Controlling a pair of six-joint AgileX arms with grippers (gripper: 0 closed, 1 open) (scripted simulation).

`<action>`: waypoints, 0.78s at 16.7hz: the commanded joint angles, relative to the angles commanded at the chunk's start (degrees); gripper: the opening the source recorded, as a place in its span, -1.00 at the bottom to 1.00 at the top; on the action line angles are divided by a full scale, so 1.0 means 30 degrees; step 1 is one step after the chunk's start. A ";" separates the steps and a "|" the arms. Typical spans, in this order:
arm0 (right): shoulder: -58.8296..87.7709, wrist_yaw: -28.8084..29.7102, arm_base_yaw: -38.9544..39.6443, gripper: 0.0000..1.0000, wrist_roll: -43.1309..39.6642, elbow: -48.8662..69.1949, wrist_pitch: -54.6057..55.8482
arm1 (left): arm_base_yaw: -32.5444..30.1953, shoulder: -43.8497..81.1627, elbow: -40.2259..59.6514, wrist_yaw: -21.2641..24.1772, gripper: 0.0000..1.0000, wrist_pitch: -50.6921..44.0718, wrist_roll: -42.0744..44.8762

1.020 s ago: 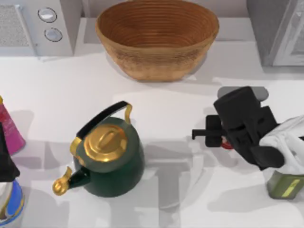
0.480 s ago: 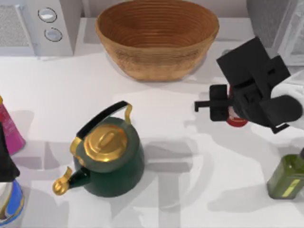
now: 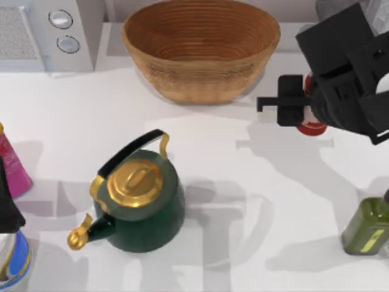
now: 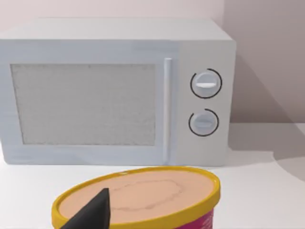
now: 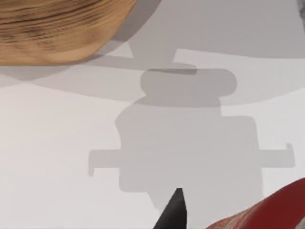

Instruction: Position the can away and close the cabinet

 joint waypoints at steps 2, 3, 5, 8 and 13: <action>-0.0238 -0.0080 -0.0188 -1.00 -0.0069 -0.0035 0.0207 | 0.0000 0.0000 0.0000 0.0000 1.00 0.0000 0.0000; -0.0652 -0.0220 -0.0513 -1.00 -0.0190 -0.0157 0.0546 | 0.0000 0.0000 0.0000 0.0000 1.00 0.0000 0.0000; -0.2080 -0.0712 -0.1549 -1.00 -0.0629 -0.0808 0.1555 | 0.0000 0.0000 0.0000 0.0000 1.00 0.0000 0.0000; -0.5755 -0.1890 -0.3699 -1.00 -0.1806 -0.2906 0.3498 | 0.0000 0.0000 0.0000 0.0000 1.00 0.0000 0.0000; -1.5166 -0.4432 -0.7617 -1.00 -0.4708 -0.8854 0.6653 | 0.0000 0.0000 0.0000 0.0000 1.00 0.0000 0.0000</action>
